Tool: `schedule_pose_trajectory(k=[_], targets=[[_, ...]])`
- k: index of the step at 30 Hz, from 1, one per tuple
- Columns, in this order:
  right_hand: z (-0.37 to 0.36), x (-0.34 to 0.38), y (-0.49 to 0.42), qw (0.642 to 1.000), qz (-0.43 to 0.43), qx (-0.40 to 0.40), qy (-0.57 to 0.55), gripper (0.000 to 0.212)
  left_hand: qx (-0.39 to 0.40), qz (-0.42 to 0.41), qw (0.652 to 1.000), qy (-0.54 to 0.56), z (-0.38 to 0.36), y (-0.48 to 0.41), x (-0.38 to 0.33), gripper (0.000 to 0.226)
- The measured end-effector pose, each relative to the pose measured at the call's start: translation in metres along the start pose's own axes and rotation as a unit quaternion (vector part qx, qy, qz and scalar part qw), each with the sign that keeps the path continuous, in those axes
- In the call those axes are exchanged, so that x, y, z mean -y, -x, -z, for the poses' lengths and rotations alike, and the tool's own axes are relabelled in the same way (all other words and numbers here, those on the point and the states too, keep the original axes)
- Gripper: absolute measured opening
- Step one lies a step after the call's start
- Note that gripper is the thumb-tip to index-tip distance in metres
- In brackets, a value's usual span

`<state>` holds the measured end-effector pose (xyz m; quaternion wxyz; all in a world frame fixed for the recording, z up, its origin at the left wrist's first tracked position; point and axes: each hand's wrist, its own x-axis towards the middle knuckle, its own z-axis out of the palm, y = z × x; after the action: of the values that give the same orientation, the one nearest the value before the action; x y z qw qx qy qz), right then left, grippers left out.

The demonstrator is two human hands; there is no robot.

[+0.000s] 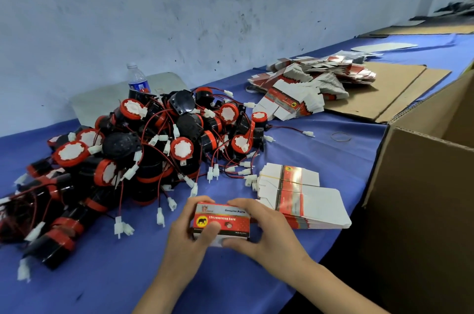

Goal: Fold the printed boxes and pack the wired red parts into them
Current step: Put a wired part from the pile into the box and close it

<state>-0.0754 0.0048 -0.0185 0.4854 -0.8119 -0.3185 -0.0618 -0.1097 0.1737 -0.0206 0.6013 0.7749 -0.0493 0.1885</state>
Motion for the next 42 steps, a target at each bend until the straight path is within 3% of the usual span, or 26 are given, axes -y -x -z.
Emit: schedule_pose_trajectory(k=[2,6,9,11,13,16,19,20,22,24,25,26,27,28,29,30,31,32,34,36,39,42], targets=[[-0.005,0.003,0.001,0.998,-0.042,0.006,-0.043,0.047,-0.018,0.006,1.0,-0.001,0.0,-0.001,0.002,0.047],[-0.01,0.007,0.003,0.997,-0.066,0.009,-0.028,0.043,-0.023,0.022,0.999,-0.01,0.002,-0.001,0.007,0.032],[-0.003,0.016,0.001,0.996,-0.075,-0.018,-0.045,0.04,-0.024,0.017,0.999,0.019,0.003,-0.002,0.008,0.063],[0.012,0.023,-0.003,0.979,-0.11,-0.092,-0.146,0.034,-0.056,0.05,0.995,0.061,0.001,-0.008,0.009,0.078],[0.038,0.032,-0.011,0.904,-0.173,-0.178,-0.349,0.034,-0.094,0.085,0.987,0.095,0.002,-0.015,0.011,0.035],[0.093,0.04,-0.02,0.712,-0.233,-0.269,-0.605,0.04,-0.086,0.121,0.983,0.106,0.002,-0.021,0.018,0.036],[0.149,0.046,-0.028,0.599,-0.161,-0.348,-0.702,0.058,-0.067,0.135,0.978,0.145,-0.001,-0.023,0.016,0.024],[0.166,0.045,-0.031,0.569,-0.123,-0.37,-0.724,0.057,-0.054,0.134,0.978,0.151,-0.003,-0.024,0.013,0.033],[0.197,0.042,-0.033,0.502,-0.049,-0.399,-0.766,0.048,-0.042,0.145,0.981,0.124,-0.005,-0.024,0.012,0.096],[0.213,0.04,-0.033,0.456,-0.009,-0.409,-0.79,0.054,-0.035,0.133,0.983,0.118,-0.005,-0.022,0.011,0.114],[0.214,0.038,-0.034,0.46,-0.012,-0.4,-0.793,0.059,-0.034,0.132,0.983,0.122,-0.004,-0.022,0.012,0.114],[0.21,0.036,-0.036,0.49,-0.025,-0.378,-0.785,0.063,-0.044,0.131,0.983,0.119,-0.005,-0.022,0.012,0.113],[0.202,0.033,-0.038,0.55,-0.045,-0.346,-0.759,0.061,-0.046,0.134,0.984,0.113,-0.006,-0.022,0.011,0.109],[0.191,0.03,-0.039,0.645,-0.066,-0.303,-0.699,0.052,-0.048,0.138,0.983,0.109,-0.006,-0.022,0.013,0.099],[0.178,0.027,-0.039,0.771,-0.081,-0.248,-0.581,0.04,-0.05,0.14,0.983,0.113,-0.006,-0.022,0.015,0.08],[0.164,0.023,-0.038,0.9,-0.08,-0.167,-0.395,0.035,-0.047,0.134,0.983,0.115,-0.005,-0.021,0.015,0.063],[0.148,0.015,-0.036,0.978,-0.076,-0.051,-0.19,0.041,-0.041,0.126,0.986,0.106,-0.004,-0.02,0.014,0.062],[0.135,0.002,-0.033,0.994,-0.087,0.063,-0.006,0.054,-0.031,0.118,0.988,0.091,-0.005,-0.019,0.012,0.077],[0.116,-0.022,-0.025,0.95,-0.129,0.193,0.211,0.072,-0.008,0.101,0.993,0.065,-0.004,-0.014,0.009,0.104],[0.105,-0.036,-0.022,0.928,-0.14,0.21,0.275,0.071,0.016,0.075,0.996,0.047,-0.003,-0.01,0.01,0.107],[0.108,-0.044,-0.024,0.924,-0.132,0.176,0.313,0.067,0.038,0.058,0.998,0.012,-0.003,-0.007,0.011,0.103],[0.114,-0.044,-0.03,0.913,-0.107,0.199,0.34,0.064,0.059,0.051,0.997,-0.026,-0.002,-0.003,0.008,0.098]])
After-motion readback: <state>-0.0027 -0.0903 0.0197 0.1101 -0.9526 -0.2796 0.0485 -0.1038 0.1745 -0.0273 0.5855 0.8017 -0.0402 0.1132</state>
